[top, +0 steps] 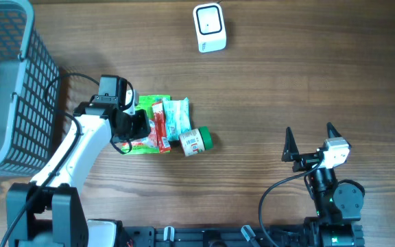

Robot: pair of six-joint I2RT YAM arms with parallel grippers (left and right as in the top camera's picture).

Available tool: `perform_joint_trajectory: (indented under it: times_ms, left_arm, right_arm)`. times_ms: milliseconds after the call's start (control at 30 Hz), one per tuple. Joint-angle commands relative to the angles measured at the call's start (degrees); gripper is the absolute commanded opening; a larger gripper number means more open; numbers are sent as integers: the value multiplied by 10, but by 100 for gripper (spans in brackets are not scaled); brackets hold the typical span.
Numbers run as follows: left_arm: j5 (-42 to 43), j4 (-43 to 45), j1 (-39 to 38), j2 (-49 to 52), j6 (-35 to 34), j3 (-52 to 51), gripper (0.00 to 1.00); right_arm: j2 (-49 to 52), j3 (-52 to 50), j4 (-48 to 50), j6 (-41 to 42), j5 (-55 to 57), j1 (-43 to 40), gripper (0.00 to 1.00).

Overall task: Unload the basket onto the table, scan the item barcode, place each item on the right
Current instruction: 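Withdraw the left gripper up and left of the items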

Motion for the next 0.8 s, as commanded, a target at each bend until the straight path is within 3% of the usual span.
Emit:
perform_joint_trajectory:
  times_ms: [0, 300, 633, 767]
  left_arm:
    - [-24, 1, 4, -4, 5, -5, 35]
    - [-106, -12, 4, -8, -32, -3, 36]
    - [-106, -33, 4, -59, -60, 47, 50]
    - [-106, -38, 4, -78, -61, 48, 45]
  right_arm:
    - [-2, -1, 3, -5, 1, 2, 100]
    - [-2, -1, 3, -5, 1, 2, 100]
    - [-2, -1, 3, -5, 1, 2, 100]
    - [-2, -1, 3, -5, 1, 2, 100]
